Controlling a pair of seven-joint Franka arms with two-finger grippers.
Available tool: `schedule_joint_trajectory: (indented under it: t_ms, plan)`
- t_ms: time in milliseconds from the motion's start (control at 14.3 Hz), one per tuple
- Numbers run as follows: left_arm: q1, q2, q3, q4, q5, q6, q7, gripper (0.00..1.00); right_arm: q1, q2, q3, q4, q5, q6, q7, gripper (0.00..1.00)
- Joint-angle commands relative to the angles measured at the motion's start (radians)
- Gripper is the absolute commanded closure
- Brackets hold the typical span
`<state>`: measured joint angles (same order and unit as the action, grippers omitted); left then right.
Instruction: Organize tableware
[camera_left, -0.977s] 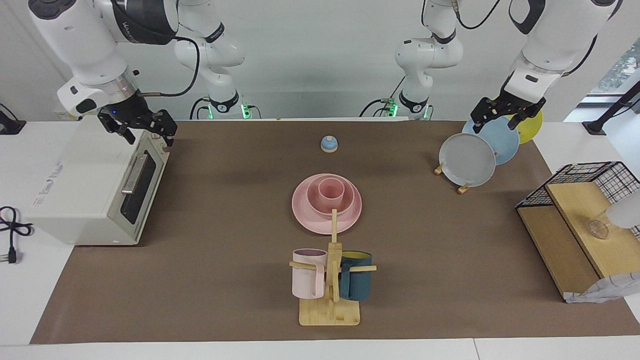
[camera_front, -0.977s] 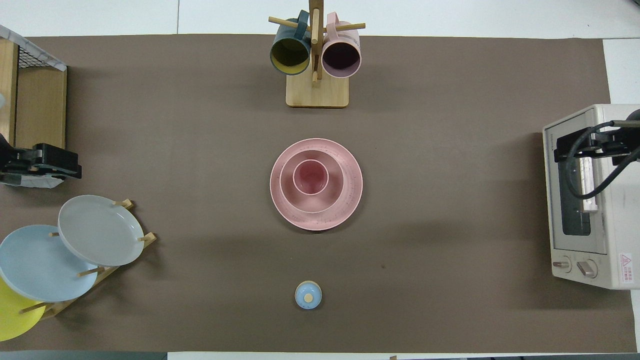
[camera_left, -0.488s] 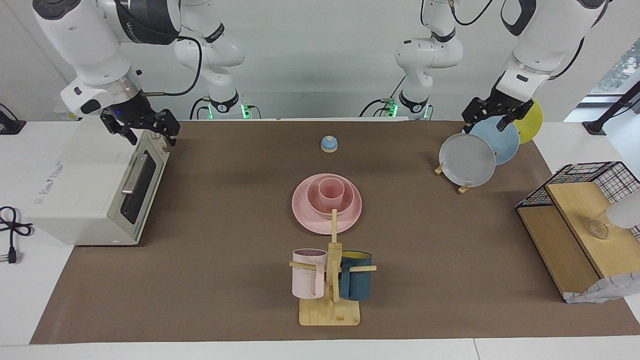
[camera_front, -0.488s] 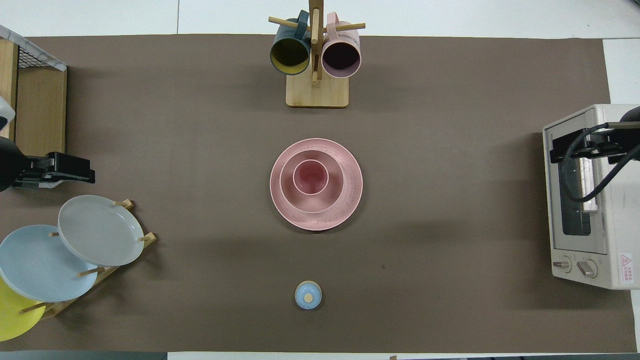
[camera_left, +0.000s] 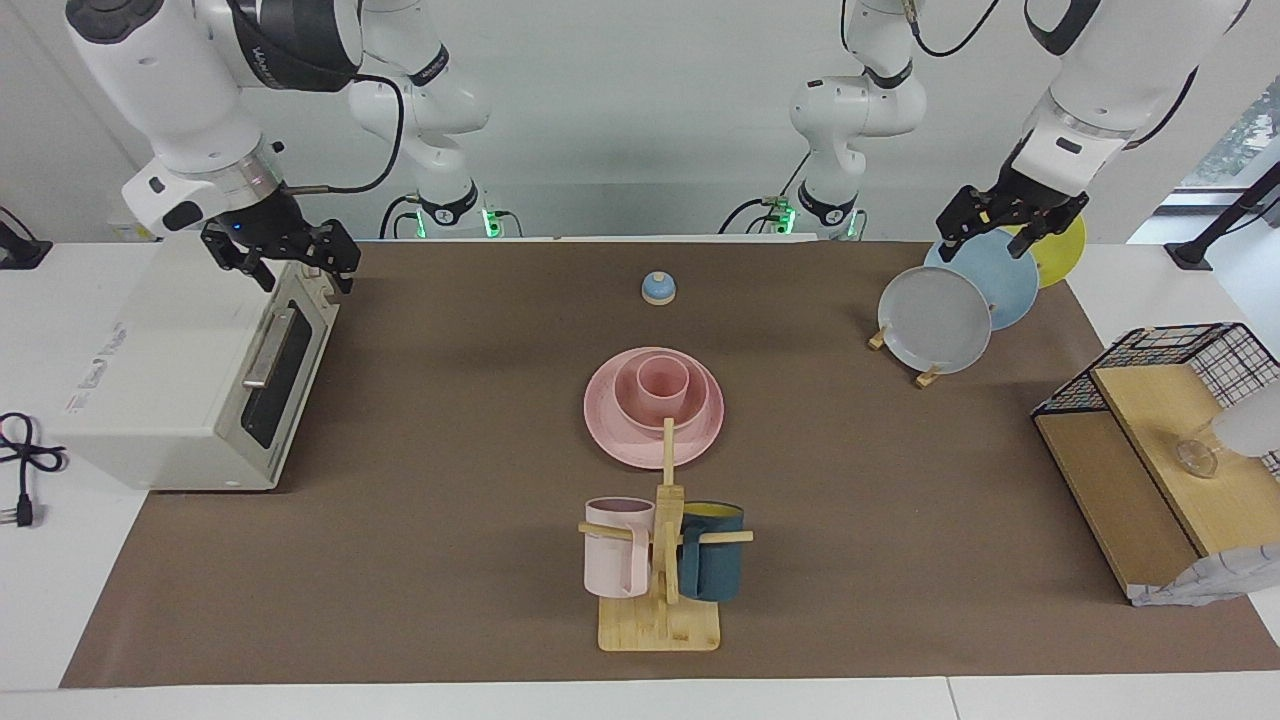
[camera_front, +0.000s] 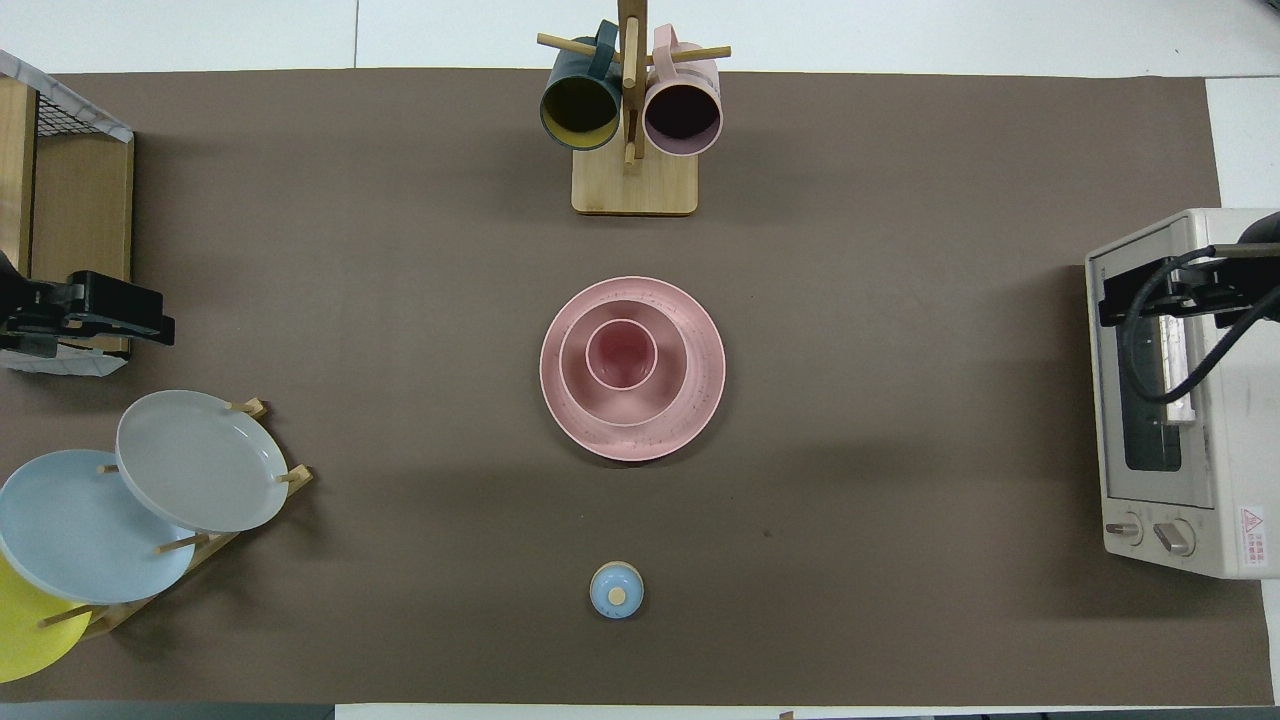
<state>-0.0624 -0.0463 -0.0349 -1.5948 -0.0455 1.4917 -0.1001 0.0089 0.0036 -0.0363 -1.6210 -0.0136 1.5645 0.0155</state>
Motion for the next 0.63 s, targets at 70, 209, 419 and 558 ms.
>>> schedule_joint_trajectory:
  t_ms: [70,209,419,558]
  plan:
    - [-0.016,-0.006,0.012,-0.010,-0.002,-0.018,0.017,0.00,-0.001,0.012,-0.005,0.020,0.018,-0.007,-0.031,0.00]
    - [-0.016,-0.004,0.010,-0.007,-0.004,-0.010,0.017,0.00,-0.001,0.012,-0.005,0.020,0.018,-0.007,-0.031,0.00]
    - [-0.016,-0.001,0.009,-0.004,0.001,-0.010,0.052,0.00,-0.003,0.012,-0.005,0.020,0.018,-0.009,-0.031,0.00]
    - [-0.011,-0.003,0.007,-0.004,0.001,-0.005,0.056,0.00,-0.003,0.012,-0.005,0.020,0.018,-0.009,-0.031,0.00]
